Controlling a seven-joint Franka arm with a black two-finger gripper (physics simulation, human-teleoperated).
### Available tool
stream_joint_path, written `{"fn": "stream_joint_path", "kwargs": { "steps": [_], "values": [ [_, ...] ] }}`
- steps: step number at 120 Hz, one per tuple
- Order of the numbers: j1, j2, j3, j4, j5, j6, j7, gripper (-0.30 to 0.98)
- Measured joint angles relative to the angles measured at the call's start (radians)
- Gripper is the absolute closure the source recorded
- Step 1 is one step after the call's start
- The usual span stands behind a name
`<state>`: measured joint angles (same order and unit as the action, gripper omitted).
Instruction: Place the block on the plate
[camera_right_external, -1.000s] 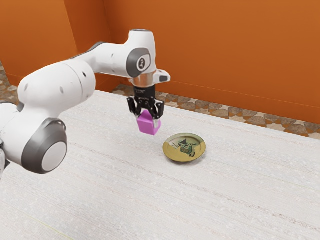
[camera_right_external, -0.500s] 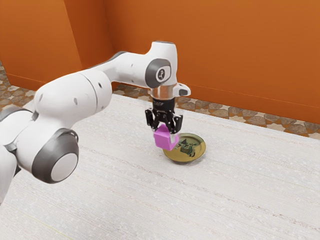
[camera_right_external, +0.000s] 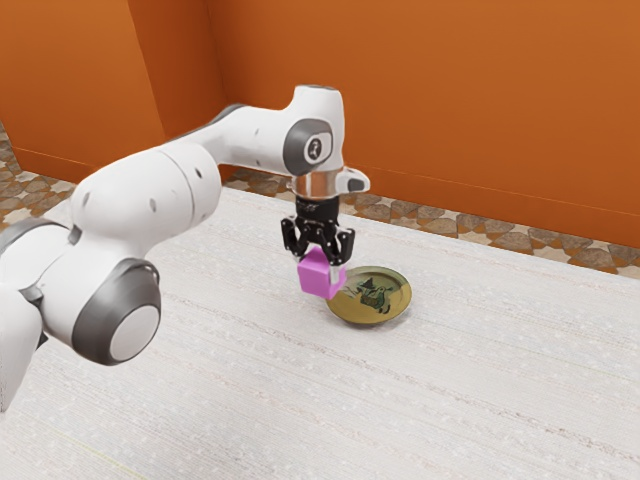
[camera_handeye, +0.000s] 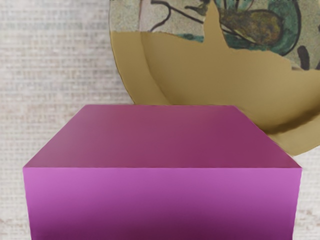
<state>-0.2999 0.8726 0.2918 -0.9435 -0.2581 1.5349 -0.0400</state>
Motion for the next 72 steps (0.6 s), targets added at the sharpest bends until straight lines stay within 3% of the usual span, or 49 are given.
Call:
{"fn": "stream_joint_path", "kwargs": {
  "steps": [72],
  "values": [
    [0.005, 0.038, -0.037, 0.040, 0.000, 0.095, -0.003, 0.30]
  ]
}}
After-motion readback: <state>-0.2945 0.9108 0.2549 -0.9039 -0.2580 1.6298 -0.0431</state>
